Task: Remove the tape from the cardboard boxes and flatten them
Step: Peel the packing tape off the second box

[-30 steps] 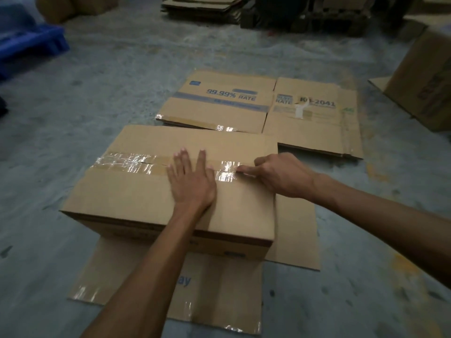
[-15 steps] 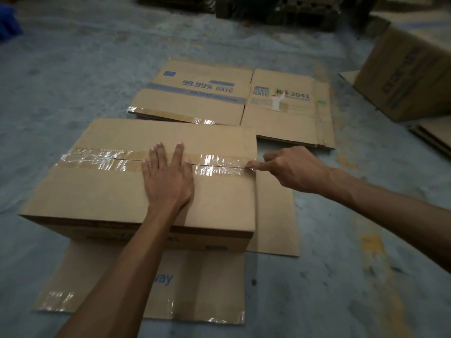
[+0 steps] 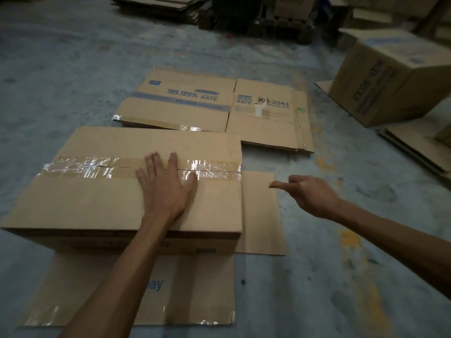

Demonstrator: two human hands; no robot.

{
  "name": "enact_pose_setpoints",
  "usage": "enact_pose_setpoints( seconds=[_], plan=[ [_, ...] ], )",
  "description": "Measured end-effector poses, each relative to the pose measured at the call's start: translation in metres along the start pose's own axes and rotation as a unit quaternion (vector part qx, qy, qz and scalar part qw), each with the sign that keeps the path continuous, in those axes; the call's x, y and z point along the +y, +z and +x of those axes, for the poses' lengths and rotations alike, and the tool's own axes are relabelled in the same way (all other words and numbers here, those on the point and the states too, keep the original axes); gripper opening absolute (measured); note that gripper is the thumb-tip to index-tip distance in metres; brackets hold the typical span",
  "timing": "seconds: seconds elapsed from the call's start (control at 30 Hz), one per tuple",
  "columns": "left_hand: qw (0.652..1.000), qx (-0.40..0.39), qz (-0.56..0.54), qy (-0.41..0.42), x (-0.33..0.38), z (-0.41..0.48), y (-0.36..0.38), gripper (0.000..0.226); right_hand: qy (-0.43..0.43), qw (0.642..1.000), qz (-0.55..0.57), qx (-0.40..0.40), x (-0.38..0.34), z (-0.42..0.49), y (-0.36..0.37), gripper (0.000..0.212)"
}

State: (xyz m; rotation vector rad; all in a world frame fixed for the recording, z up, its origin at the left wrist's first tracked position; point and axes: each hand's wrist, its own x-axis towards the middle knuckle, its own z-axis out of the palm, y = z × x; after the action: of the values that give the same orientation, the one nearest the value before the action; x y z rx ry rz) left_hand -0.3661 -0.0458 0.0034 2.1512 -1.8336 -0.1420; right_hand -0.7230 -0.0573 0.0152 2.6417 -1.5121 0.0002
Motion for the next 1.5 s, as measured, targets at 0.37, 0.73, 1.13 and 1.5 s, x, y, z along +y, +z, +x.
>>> enact_pose_setpoints(
  seconds=[0.37,0.73,1.13,1.5],
  plan=[
    [0.995,-0.051,0.023,0.087,0.069,-0.038,0.014,0.099,0.029,0.981,0.188,0.045,-0.032,0.028,-0.010,0.048],
    [0.994,-0.036,0.023,0.098,0.064,-0.038,0.017,0.082,0.377,0.666,0.641,0.061,-0.086,0.063,-0.002,0.043],
    [0.996,-0.015,-0.016,0.087,0.060,-0.037,0.012,0.060,0.388,0.629,0.670,0.078,-0.116,0.071,-0.006,0.045],
    [0.993,-0.029,-0.005,0.117,0.044,-0.034,0.015,0.057,0.355,0.706,0.610,0.065,-0.117,0.061,-0.007,0.042]
  ],
)
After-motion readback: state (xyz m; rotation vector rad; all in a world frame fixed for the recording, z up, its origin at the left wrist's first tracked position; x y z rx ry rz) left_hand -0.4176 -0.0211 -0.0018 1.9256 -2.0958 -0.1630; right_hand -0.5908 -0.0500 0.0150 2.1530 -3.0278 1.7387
